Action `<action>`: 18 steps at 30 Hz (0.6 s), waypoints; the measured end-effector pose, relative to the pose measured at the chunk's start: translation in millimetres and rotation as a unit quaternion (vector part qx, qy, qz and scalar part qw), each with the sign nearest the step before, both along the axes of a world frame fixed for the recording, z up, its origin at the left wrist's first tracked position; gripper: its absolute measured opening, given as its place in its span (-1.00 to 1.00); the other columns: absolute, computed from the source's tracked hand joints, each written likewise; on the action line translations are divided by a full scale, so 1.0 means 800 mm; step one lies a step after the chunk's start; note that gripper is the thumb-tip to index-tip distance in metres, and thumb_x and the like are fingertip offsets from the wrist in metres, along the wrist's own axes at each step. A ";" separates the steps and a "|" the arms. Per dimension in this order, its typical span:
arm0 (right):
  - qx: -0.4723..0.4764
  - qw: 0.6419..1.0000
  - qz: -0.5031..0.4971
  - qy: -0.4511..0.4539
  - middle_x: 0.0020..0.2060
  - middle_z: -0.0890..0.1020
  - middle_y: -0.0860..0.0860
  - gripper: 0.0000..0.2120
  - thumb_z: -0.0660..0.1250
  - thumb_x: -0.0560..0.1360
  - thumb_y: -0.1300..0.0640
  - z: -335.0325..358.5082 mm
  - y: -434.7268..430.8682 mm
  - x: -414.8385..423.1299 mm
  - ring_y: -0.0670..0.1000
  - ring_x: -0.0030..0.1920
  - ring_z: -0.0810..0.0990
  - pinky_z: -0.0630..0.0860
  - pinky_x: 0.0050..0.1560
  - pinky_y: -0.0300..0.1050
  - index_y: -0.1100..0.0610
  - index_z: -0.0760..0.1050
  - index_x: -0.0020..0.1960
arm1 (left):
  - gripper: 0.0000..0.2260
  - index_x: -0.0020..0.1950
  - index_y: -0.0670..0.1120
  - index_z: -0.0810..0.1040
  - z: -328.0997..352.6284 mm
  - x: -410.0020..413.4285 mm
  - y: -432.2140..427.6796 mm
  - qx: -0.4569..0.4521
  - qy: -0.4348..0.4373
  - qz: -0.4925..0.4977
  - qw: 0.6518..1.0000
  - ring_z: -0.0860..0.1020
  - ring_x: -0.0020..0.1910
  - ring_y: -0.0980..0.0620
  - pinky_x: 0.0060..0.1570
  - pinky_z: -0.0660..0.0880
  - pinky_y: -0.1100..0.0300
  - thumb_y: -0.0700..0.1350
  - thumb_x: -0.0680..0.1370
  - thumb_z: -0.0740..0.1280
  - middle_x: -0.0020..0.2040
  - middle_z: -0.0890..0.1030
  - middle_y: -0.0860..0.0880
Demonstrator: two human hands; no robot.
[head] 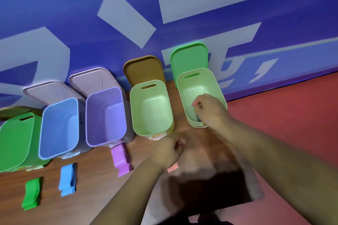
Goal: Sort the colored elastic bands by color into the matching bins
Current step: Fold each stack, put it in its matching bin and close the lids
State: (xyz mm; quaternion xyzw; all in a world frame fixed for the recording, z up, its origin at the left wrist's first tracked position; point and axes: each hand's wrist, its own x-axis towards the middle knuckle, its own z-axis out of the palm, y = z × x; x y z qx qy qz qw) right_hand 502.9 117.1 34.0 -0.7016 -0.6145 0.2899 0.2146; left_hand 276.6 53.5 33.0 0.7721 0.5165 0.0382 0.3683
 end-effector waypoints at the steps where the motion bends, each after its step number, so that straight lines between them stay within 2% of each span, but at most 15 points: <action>1: 0.011 1.000 -0.001 0.027 -0.09 0.62 -0.06 -0.86 0.32 0.57 0.19 0.006 -0.016 -0.008 -0.01 -0.06 0.60 0.50 -0.02 -0.12 0.04 0.66 -0.04 | -0.89 -0.09 -0.02 0.58 -0.007 -0.010 -0.006 -0.001 0.017 0.005 1.000 0.55 -0.15 -0.02 -0.25 0.26 0.33 -0.23 0.57 0.36 -0.16 0.62 0.07; 4: 0.049 0.996 0.030 0.072 -0.14 0.64 -0.13 -0.86 0.37 0.58 0.18 0.010 -0.068 -0.032 -0.14 -0.13 0.59 0.47 -0.10 -0.26 -0.01 0.64 -0.08 | -0.74 0.09 -0.15 0.69 -0.029 -0.034 -0.021 0.001 0.055 0.040 0.998 0.60 0.08 -0.21 -0.09 0.29 0.26 -0.34 0.48 0.33 0.09 0.68 -0.15; 8: 0.020 0.990 0.114 0.083 -0.14 0.64 -0.15 -0.88 0.38 0.52 0.15 -0.014 -0.127 -0.057 -0.17 -0.12 0.59 0.54 -0.05 -0.18 -0.04 0.65 -0.06 | -0.50 0.45 -0.16 0.52 -0.048 -0.046 -0.034 0.010 0.116 0.051 0.992 0.46 0.39 -0.23 0.34 0.38 0.12 -0.31 0.50 0.30 0.44 0.49 -0.20; 11: -0.042 0.988 0.121 0.081 -0.16 0.70 -0.22 -0.86 0.39 0.49 0.16 -0.043 -0.155 -0.064 -0.19 -0.13 0.64 0.60 0.00 -0.12 -0.06 0.67 -0.08 | -0.43 0.52 -0.06 0.46 -0.063 -0.049 -0.029 0.044 0.146 0.060 0.986 0.45 0.41 -0.23 0.35 0.44 0.02 -0.27 0.48 0.30 0.46 0.46 -0.15; 15: -0.119 0.986 0.081 0.081 -0.15 0.74 -0.17 -0.84 0.40 0.52 0.18 -0.070 -0.167 -0.070 -0.16 -0.09 0.67 0.56 0.03 -0.18 -0.05 0.70 -0.10 | -0.44 0.61 -0.01 0.33 -0.082 -0.052 -0.023 0.034 0.184 0.071 0.980 0.40 0.46 -0.24 0.36 0.43 -0.04 -0.21 0.60 0.25 0.54 0.40 -0.16; 18: -0.162 0.981 0.088 0.062 -0.12 0.75 -0.15 -0.84 0.39 0.53 0.18 -0.083 -0.170 -0.073 -0.12 -0.05 0.68 0.54 0.05 -0.20 -0.04 0.71 -0.09 | -0.47 0.56 -0.03 0.35 -0.098 -0.051 -0.025 0.008 0.194 0.084 0.977 0.45 0.39 -0.26 0.31 0.46 -0.07 -0.20 0.57 0.23 0.45 0.48 -0.20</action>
